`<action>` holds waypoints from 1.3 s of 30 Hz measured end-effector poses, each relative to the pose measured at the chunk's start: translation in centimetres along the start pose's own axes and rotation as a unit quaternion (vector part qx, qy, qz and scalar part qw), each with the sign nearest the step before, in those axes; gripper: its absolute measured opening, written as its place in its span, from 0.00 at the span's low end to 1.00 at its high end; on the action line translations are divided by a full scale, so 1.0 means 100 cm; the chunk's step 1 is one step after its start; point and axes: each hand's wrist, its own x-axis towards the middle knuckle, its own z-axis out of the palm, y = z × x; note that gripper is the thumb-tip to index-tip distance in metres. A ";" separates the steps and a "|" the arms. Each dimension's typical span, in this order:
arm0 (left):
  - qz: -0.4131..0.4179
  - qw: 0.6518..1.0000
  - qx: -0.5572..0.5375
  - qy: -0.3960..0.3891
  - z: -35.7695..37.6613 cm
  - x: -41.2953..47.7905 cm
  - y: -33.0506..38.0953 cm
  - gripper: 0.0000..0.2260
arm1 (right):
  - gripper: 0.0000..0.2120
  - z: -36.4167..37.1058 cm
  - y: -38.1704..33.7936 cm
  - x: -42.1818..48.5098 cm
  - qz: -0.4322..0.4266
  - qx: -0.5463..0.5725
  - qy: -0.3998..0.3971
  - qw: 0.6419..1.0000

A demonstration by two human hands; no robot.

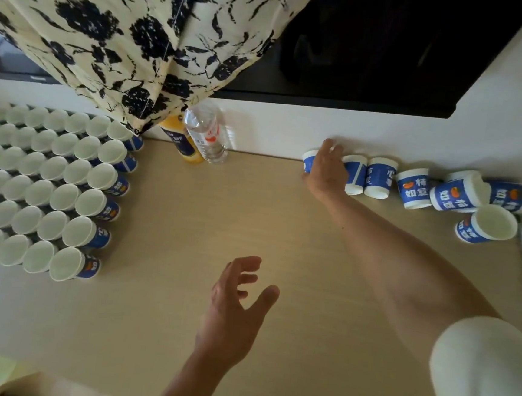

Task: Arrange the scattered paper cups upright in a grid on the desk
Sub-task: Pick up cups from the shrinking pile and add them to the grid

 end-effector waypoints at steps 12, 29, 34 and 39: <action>-0.024 0.999 -0.021 0.009 0.004 0.019 0.005 0.16 | 0.38 -0.018 0.015 -0.068 -0.002 0.346 -0.011 0.938; 0.038 0.995 -0.078 0.055 0.032 0.046 0.052 0.25 | 0.47 -0.098 0.055 -0.196 -0.167 0.507 -0.201 0.821; 0.025 0.992 -0.086 0.090 0.017 0.040 0.047 0.24 | 0.33 -0.088 0.063 -0.111 -0.013 0.405 -0.066 0.912; 0.017 0.991 -0.088 0.096 0.010 0.024 0.040 0.23 | 0.31 -0.049 0.053 -0.031 0.033 0.151 0.001 0.988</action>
